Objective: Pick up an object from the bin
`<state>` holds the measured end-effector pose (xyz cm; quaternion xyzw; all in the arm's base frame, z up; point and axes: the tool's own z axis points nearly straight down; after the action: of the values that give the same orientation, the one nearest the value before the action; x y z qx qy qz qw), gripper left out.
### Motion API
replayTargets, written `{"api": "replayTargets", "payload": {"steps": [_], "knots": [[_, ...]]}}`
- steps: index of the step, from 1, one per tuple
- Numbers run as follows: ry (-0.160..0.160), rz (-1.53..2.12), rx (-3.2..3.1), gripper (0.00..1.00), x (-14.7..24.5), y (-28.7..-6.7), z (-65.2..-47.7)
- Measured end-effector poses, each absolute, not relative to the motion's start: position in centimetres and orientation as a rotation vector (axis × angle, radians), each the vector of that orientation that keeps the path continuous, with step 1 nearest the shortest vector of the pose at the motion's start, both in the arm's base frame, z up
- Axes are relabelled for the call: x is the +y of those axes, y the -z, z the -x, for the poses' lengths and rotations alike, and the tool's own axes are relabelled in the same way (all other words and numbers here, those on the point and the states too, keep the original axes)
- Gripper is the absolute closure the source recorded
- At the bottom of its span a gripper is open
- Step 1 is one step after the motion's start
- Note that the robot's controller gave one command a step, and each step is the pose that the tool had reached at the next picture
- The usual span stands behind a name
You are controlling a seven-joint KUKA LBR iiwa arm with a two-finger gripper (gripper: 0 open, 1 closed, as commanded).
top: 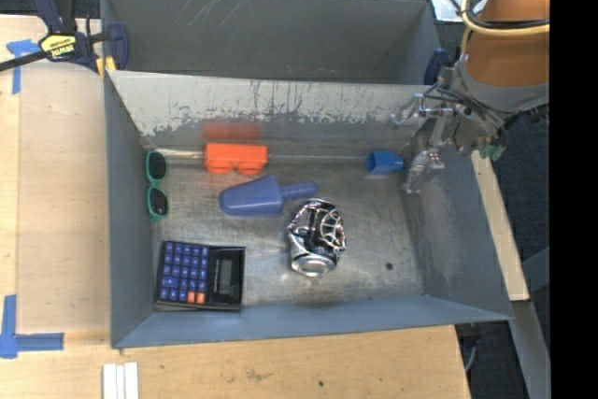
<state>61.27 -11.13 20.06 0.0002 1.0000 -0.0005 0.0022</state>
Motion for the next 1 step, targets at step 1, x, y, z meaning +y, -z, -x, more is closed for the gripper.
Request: {"api": "replayTargets", "payload": {"steps": [1], "knots": [[0.002,0.099,3.133,0.00,-6.88,-12.42,-57.61]]}}
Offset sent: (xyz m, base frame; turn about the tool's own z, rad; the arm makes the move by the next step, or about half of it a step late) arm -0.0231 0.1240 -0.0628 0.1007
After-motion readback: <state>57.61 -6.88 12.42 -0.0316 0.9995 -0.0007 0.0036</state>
